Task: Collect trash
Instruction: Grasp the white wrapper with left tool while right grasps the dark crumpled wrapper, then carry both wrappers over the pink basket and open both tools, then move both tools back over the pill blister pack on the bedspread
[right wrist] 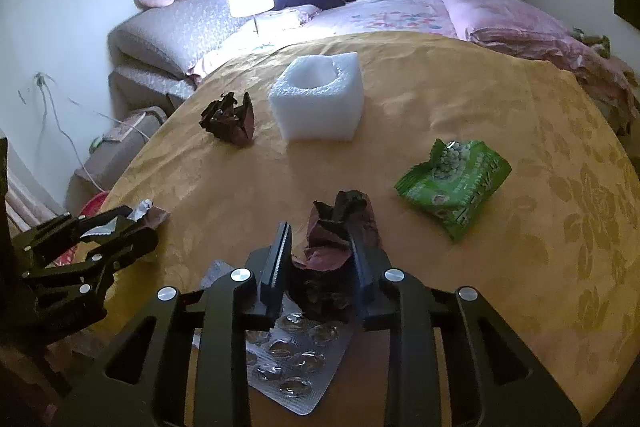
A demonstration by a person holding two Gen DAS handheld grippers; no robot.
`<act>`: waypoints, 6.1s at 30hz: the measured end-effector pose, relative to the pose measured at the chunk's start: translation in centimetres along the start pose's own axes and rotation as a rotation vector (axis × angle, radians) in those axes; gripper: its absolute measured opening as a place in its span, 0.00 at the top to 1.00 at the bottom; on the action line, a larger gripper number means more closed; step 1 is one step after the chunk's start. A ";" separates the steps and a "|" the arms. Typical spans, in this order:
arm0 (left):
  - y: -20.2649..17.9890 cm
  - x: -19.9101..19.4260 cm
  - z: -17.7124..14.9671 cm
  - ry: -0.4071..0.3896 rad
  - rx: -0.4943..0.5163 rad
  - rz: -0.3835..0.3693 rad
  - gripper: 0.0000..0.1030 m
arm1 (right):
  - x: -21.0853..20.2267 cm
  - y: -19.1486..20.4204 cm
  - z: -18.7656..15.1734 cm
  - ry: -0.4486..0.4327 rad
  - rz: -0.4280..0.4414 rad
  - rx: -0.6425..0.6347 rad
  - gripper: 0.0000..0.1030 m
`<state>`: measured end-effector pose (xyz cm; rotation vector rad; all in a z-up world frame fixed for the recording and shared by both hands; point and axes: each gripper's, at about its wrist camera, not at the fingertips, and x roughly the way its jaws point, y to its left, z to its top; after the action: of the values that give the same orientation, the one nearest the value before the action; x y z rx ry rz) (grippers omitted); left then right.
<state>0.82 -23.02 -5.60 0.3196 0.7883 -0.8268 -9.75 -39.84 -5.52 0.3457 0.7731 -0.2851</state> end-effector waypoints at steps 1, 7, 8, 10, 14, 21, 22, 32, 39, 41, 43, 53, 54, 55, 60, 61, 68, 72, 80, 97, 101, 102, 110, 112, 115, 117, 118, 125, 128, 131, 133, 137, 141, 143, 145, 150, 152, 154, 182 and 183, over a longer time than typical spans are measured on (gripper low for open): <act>-0.1 0.0 0.0 -0.002 0.005 0.005 0.57 | 0.0 0.1 -0.1 0.000 -0.004 -0.007 0.73; -0.3 0.0 0.1 -0.009 0.013 0.030 0.60 | -0.1 0.4 0.0 0.005 -0.004 -0.024 0.76; -0.3 -0.1 0.2 -0.010 0.016 0.037 0.60 | -0.1 0.4 0.0 0.005 0.001 -0.021 0.77; -0.2 -0.2 0.2 -0.013 0.017 0.042 0.61 | -0.3 0.5 0.1 0.003 0.009 -0.019 0.79; 0.2 -0.7 0.4 -0.021 0.007 0.048 0.61 | -1.0 1.1 0.6 -0.020 0.023 -0.027 0.80; 1.0 -1.7 0.9 -0.041 -0.011 0.060 0.62 | -1.8 2.7 1.9 -0.047 0.047 -0.057 0.80; 1.1 -1.9 0.9 -0.044 -0.012 0.063 0.62 | -1.8 2.9 2.1 -0.048 0.052 -0.060 0.80; 3.8 -4.2 0.9 -0.060 -0.061 0.097 0.74 | -1.5 5.7 2.9 -0.042 0.104 -0.095 0.80; 5.4 -4.4 0.6 -0.064 -0.092 0.094 0.74 | -0.6 7.6 2.9 -0.027 0.137 -0.117 0.80; 5.5 -4.4 0.6 -0.066 -0.096 0.084 0.75 | -0.6 7.9 3.0 -0.026 0.140 -0.123 0.80; 5.6 -4.6 0.6 -0.073 -0.098 0.077 0.75 | -0.8 7.9 3.0 -0.029 0.140 -0.124 0.80; 7.5 -6.8 -0.1 -0.090 -0.136 0.083 0.75 | -0.6 8.6 3.2 -0.021 0.172 -0.121 0.80; 7.8 -7.1 -0.2 -0.092 -0.141 0.089 0.75 | -0.5 8.8 3.2 -0.019 0.176 -0.125 0.80; 8.2 -7.5 -0.4 -0.095 -0.145 0.098 0.75 | -0.3 9.1 3.3 -0.017 0.181 -0.129 0.80; 11.0 -9.5 -1.3 -0.109 -0.188 0.172 0.75 | -0.1 10.9 3.2 -0.008 0.207 -0.161 0.80; 11.8 -9.9 -1.5 -0.108 -0.205 0.187 0.75 | -0.1 11.3 3.2 -0.007 0.212 -0.169 0.80; 16.6 -11.4 -3.5 -0.095 -0.321 0.271 0.75 | 0.6 15.6 3.4 0.020 0.290 -0.240 0.80; 18.2 -11.0 -4.6 -0.075 -0.353 0.324 0.74 | 1.4 18.6 3.4 0.051 0.339 -0.286 0.80; 20.3 -9.8 -5.6 -0.049 -0.390 0.371 0.74 | 4.2 23.9 3.1 0.136 0.422 -0.362 0.80; 22.6 -8.9 -6.7 -0.029 -0.419 0.448 0.43 | 8.1 29.2 1.6 0.243 0.474 -0.430 0.65; 22.7 -9.1 -6.6 -0.035 -0.426 0.457 0.33 | 8.0 29.2 1.5 0.237 0.479 -0.424 0.55; 22.7 -9.2 -6.6 -0.035 -0.426 0.460 0.33 | 8.0 29.2 1.5 0.236 0.480 -0.418 0.52; 22.8 -9.8 -6.8 -0.049 -0.442 0.485 0.24 | 7.0 27.5 2.0 0.204 0.465 -0.358 0.41; 22.5 -9.8 -6.7 -0.050 -0.434 0.490 0.23 | 6.6 26.8 2.1 0.189 0.456 -0.348 0.37; 21.9 -9.7 -6.5 -0.052 -0.414 0.495 0.22 | 5.7 25.7 1.9 0.165 0.444 -0.332 0.33; 21.5 -9.6 -6.3 -0.055 -0.404 0.490 0.22 | 5.2 24.9 1.8 0.151 0.434 -0.323 0.32; 21.3 -9.6 -6.3 -0.056 -0.400 0.487 0.21 | 4.9 24.3 1.7 0.141 0.427 -0.318 0.31; 19.4 -9.1 -5.9 -0.061 -0.348 0.459 0.19 | 2.6 20.8 1.5 0.086 0.378 -0.258 0.28; 18.5 -8.8 -6.0 -0.057 -0.321 0.449 0.19 | 1.5 18.5 1.2 0.061 0.334 -0.227 0.27; 17.4 -8.6 -5.8 -0.060 -0.302 0.425 0.19 | 0.3 15.3 1.0 0.032 0.269 -0.186 0.27; 16.6 -8.4 -5.6 -0.061 -0.288 0.413 0.19 | -0.1 13.5 0.9 0.020 0.236 -0.156 0.27; 14.5 -8.0 -5.2 -0.061 -0.236 0.383 0.19 | -1.4 8.5 0.7 -0.007 0.152 -0.071 0.27; 12.8 -7.6 -4.9 -0.057 -0.198 0.359 0.19 | -2.4 4.3 0.2 -0.028 0.076 -0.007 0.27; 11.9 -7.4 -4.8 -0.054 -0.181 0.347 0.19 | -2.9 2.5 -0.2 -0.036 0.042 0.020 0.27; 11.0 -7.2 -4.6 -0.051 -0.164 0.334 0.19 | -3.2 1.2 -0.5 -0.040 0.019 0.038 0.27; 8.5 -6.5 -4.1 -0.041 -0.117 0.299 0.19 | -4.2 -2.0 -1.4 -0.054 -0.024 0.092 0.27; 7.2 -6.1 -3.9 -0.036 -0.089 0.277 0.19 | -4.6 -2.8 -1.7 -0.064 -0.033 0.109 0.27; 6.1 -5.8 -3.7 -0.032 -0.067 0.261 0.19 | -4.9 -3.3 -1.9 -0.072 -0.040 0.122 0.27; -7.2 -0.4 -2.6 0.113 0.106 0.081 0.19 | -7.0 -7.8 -2.1 -0.140 -0.039 0.243 0.27; -7.2 -0.2 -2.4 0.111 0.102 0.081 0.19 | -7.0 -7.9 -2.1 -0.140 -0.038 0.244 0.27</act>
<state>-5.95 -26.34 -6.81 0.4878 0.8323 -0.7794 -18.82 -45.23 -3.44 0.5361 0.6086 -0.4366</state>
